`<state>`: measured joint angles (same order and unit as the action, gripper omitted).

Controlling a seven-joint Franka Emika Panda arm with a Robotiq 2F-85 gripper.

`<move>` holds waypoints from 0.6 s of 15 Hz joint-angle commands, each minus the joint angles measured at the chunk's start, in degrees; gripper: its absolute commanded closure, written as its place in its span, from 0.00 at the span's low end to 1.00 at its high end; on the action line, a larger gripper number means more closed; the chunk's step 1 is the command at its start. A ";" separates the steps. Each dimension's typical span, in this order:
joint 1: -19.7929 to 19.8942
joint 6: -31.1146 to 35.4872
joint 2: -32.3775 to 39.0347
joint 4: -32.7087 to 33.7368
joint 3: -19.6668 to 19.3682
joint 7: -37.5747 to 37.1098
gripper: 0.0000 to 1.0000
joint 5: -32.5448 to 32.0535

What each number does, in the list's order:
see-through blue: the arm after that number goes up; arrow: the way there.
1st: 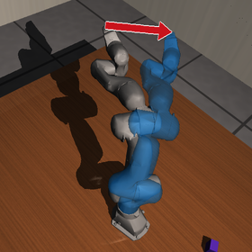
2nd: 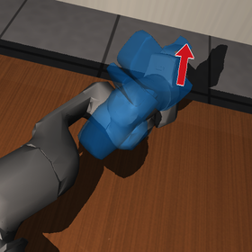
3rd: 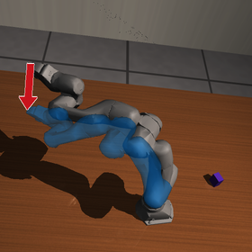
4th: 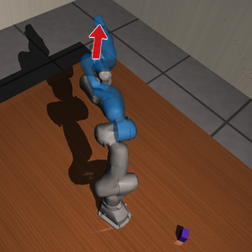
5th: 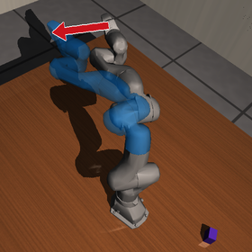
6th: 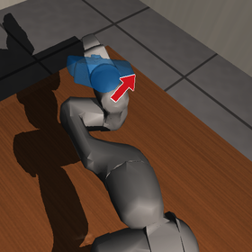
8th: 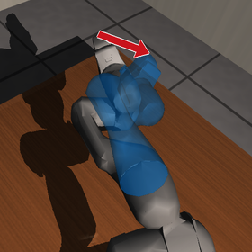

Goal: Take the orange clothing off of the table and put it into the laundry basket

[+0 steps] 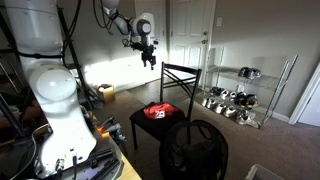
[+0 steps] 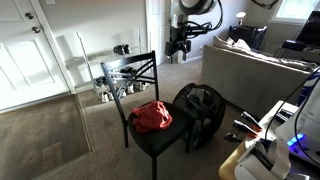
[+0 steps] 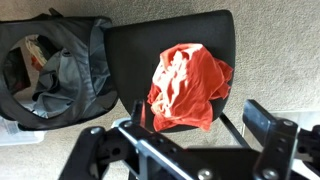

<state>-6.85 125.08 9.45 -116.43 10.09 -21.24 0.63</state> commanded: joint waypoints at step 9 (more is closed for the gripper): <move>-2.30 -3.04 17.54 17.30 -5.51 -0.45 0.00 0.64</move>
<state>-7.70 124.59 24.68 -102.10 5.75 -21.24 1.09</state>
